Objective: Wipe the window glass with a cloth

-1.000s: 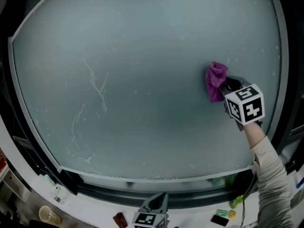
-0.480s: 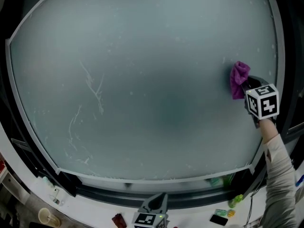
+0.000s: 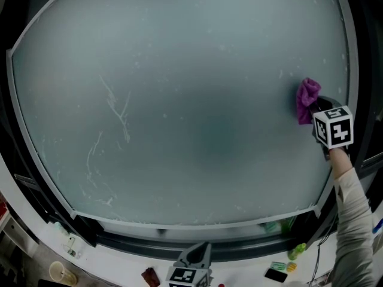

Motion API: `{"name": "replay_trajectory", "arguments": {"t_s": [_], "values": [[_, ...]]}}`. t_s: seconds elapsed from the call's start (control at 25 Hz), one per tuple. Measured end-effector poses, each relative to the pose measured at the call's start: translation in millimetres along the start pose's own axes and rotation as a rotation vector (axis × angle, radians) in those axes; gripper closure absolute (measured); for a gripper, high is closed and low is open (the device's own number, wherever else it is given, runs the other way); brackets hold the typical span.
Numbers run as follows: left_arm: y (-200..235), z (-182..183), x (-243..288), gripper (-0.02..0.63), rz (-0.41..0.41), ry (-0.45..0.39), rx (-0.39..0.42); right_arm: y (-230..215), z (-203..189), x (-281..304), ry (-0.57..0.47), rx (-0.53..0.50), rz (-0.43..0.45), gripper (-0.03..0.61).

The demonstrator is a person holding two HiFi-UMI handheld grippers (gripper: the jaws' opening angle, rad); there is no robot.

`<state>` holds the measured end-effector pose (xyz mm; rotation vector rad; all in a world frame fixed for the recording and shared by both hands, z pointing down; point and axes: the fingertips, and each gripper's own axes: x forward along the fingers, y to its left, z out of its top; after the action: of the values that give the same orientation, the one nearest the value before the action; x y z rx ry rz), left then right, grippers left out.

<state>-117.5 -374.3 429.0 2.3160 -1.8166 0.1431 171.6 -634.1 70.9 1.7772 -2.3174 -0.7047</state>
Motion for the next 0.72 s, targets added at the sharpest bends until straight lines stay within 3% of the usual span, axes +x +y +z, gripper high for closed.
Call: {"name": "replay_trajectory", "arguments": {"t_s": [0.28, 0.72], "values": [[0, -3, -4, 0.609, 0.008, 0.008, 0.001, 33, 24, -18, -0.085, 0.005, 0.063, 0.528], [16, -3, -19, 0.609, 0.065, 0.009, -0.009, 165, 72, -38, -0.249, 0.07, 0.336, 0.528]]}}
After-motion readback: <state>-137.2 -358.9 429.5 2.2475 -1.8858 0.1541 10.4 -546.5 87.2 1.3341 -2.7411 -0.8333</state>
